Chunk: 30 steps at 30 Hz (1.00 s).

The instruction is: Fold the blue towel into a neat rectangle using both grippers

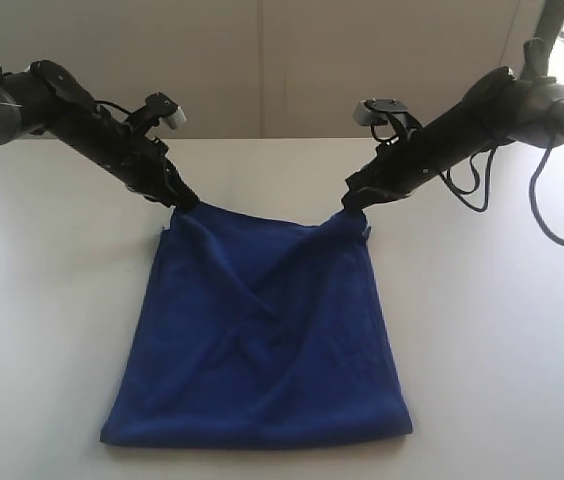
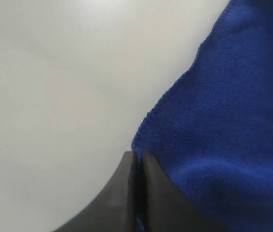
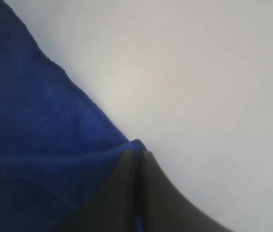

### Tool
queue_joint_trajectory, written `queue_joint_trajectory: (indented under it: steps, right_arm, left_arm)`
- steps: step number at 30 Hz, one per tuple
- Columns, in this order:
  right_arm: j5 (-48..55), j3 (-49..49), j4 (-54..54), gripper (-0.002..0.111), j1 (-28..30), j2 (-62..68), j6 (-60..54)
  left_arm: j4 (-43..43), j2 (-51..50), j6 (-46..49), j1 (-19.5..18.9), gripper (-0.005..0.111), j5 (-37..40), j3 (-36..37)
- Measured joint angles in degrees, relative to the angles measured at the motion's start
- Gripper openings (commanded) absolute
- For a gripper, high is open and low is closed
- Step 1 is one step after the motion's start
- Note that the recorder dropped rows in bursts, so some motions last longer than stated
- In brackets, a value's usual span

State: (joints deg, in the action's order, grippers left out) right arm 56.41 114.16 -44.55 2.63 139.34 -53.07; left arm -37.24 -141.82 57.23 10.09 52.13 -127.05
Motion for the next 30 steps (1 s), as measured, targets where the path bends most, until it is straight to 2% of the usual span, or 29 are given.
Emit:
queue_joint_trajectory:
  steps: [12, 30]
  right_arm:
    - [-1.35, 0.00, 5.18, 0.000, 0.00, -6.87, 0.00]
    - [-6.77, 0.14, 6.48, 0.000, 0.00, -3.36, 0.00]
  left_arm:
    - [3.27, 4.16, -0.38, 0.00, 0.000, 3.87, 0.00]
    - [10.56, 4.66, -3.38, 0.00, 0.000, 2.75, 0.00]
